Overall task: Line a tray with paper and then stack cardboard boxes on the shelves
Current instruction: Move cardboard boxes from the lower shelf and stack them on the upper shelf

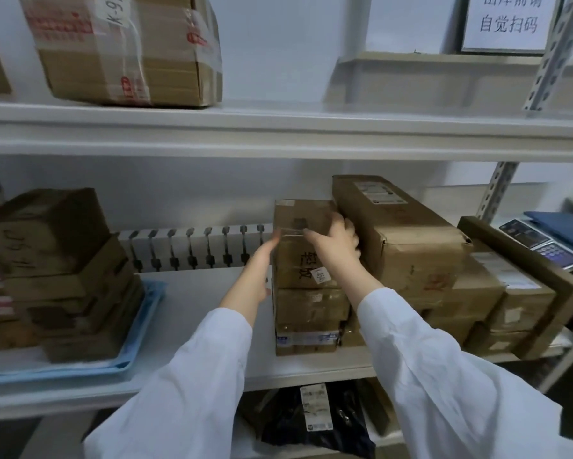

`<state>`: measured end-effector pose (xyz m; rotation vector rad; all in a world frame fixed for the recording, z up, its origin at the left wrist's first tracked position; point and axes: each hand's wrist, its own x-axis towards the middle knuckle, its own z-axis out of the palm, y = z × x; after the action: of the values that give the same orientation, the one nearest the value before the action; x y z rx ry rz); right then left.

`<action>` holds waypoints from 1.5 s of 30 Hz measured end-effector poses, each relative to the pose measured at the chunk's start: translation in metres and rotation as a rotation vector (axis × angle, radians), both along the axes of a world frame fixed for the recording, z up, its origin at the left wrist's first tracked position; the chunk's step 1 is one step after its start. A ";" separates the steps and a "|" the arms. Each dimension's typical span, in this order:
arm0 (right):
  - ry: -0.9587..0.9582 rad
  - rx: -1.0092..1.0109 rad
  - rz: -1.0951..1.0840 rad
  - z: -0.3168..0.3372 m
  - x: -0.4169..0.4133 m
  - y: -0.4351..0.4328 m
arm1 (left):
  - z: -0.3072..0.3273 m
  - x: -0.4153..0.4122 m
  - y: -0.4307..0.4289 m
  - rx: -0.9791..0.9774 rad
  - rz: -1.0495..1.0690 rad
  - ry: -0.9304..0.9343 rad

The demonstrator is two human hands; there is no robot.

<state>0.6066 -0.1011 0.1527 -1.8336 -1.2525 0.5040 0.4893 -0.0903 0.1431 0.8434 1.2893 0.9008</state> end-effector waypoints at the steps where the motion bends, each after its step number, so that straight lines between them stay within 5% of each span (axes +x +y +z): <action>1: 0.009 0.019 -0.013 -0.001 0.001 0.001 | 0.001 0.002 -0.001 -0.013 -0.033 -0.010; 15: 0.576 0.166 0.031 -0.006 0.008 0.012 | -0.024 -0.020 0.021 -0.041 0.039 -0.291; 33: 0.427 0.208 0.033 0.036 -0.026 -0.010 | 0.009 -0.125 -0.009 -0.042 0.053 -0.263; 45: 0.575 0.182 -0.036 0.044 -0.036 -0.031 | 0.059 -0.162 -0.038 0.446 -0.232 0.020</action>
<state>0.5704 -0.1319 0.1971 -1.4135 -0.8386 0.8006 0.3271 -0.1279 0.2020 1.3236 0.9921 1.0088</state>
